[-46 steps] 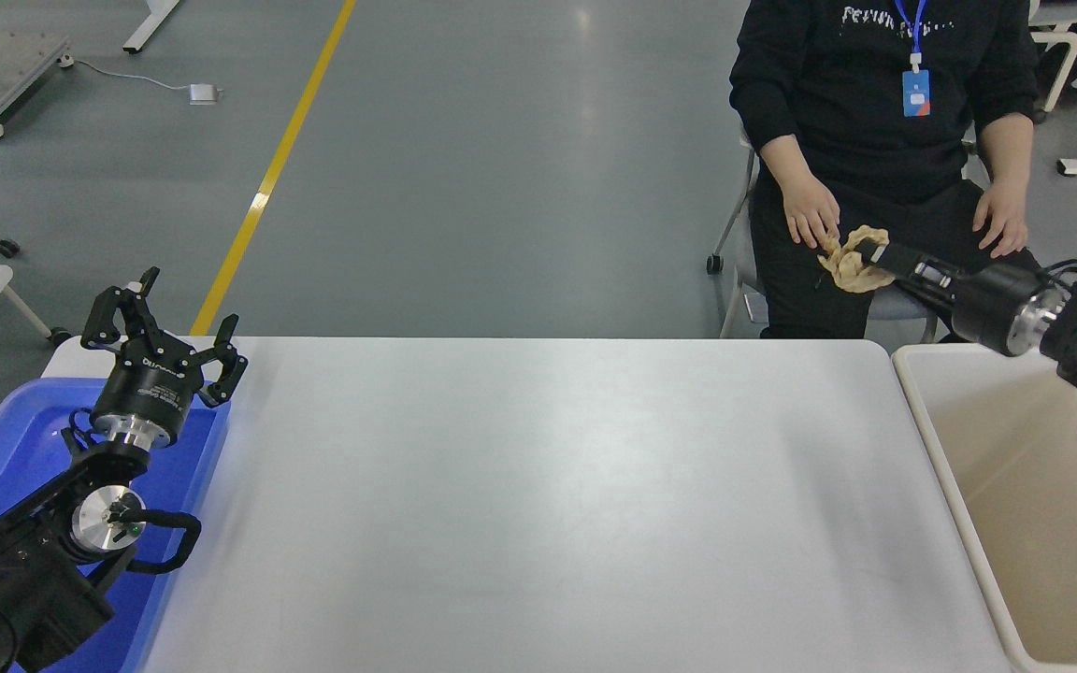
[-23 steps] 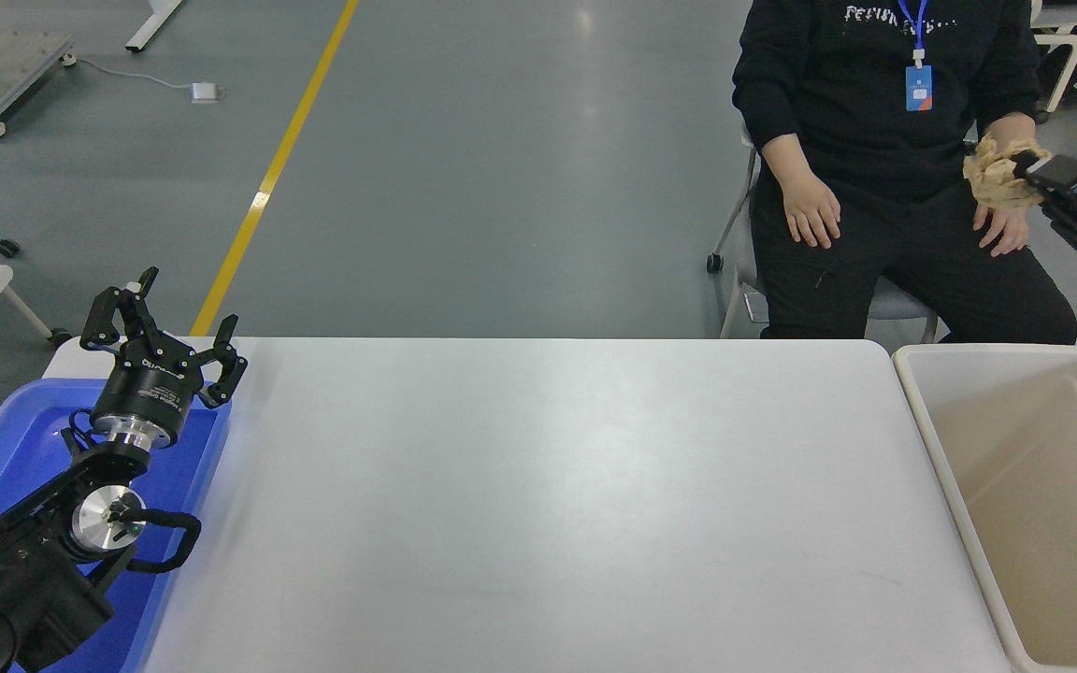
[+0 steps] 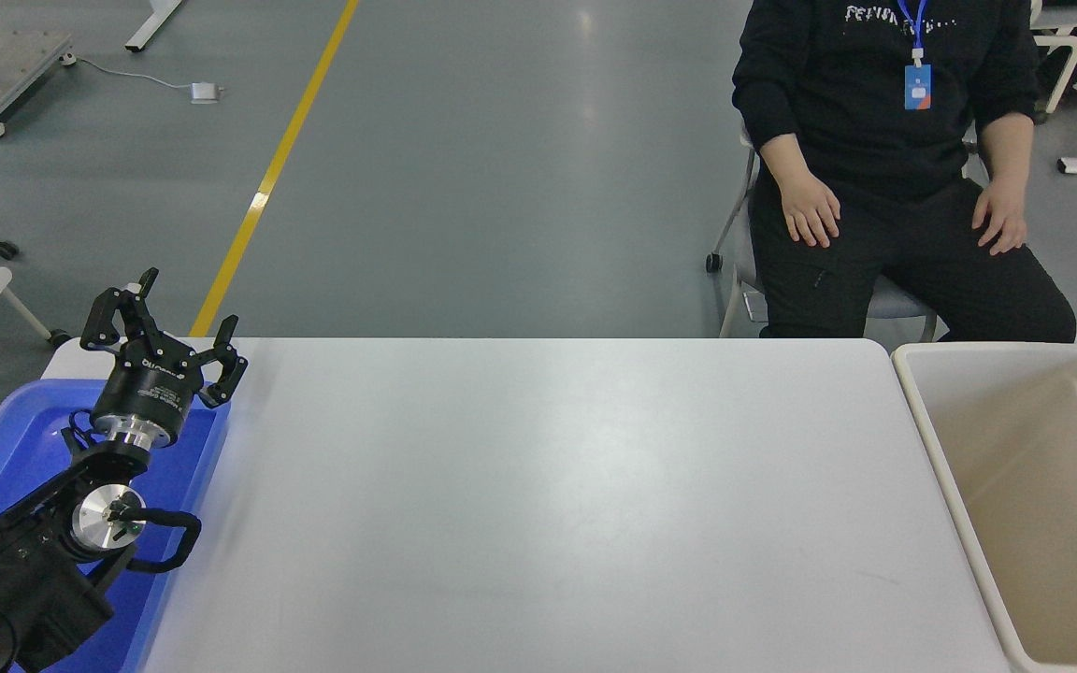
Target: Clean the table surface
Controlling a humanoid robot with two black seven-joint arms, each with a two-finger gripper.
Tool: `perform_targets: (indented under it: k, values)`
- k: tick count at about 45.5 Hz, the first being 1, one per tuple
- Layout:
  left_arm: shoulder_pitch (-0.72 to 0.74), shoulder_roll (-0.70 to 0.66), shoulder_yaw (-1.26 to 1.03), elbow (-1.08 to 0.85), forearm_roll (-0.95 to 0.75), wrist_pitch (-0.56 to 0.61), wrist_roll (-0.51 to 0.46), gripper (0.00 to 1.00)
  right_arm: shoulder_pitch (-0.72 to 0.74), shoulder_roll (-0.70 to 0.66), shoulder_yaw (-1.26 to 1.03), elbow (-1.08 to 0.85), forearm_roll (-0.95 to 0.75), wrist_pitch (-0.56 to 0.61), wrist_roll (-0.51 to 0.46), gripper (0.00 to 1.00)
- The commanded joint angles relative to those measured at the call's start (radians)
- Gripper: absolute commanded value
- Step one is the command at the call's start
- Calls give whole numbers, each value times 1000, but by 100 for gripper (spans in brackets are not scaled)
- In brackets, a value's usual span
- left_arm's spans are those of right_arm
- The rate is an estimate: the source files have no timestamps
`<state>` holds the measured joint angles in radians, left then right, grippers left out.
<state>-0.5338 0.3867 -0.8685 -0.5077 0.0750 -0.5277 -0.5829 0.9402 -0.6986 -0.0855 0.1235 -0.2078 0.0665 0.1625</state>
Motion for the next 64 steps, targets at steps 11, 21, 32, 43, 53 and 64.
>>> perform_targets:
  k: [11,21,32,43,53,64]
  values:
    - [0,1,0,0,0,0,0,100,-119,88,-20,-53,11,-40,-201,0]
    - [0,0,0,0,0,0,0,100,-215,211,-16,-55,16,-77,-193,0]
    - [0,0,0,0,0,0,0,100,-258,298,-10,-55,16,-131,-192,0]
    - [0,0,0,0,0,0,0,100,-258,300,-10,-55,16,-137,-192,0]
    - [0,0,0,0,0,0,0,100,-254,300,-7,-56,27,-207,-192,11]
    - [0,0,0,0,0,0,0,100,-247,300,-5,-51,30,-261,-192,67]
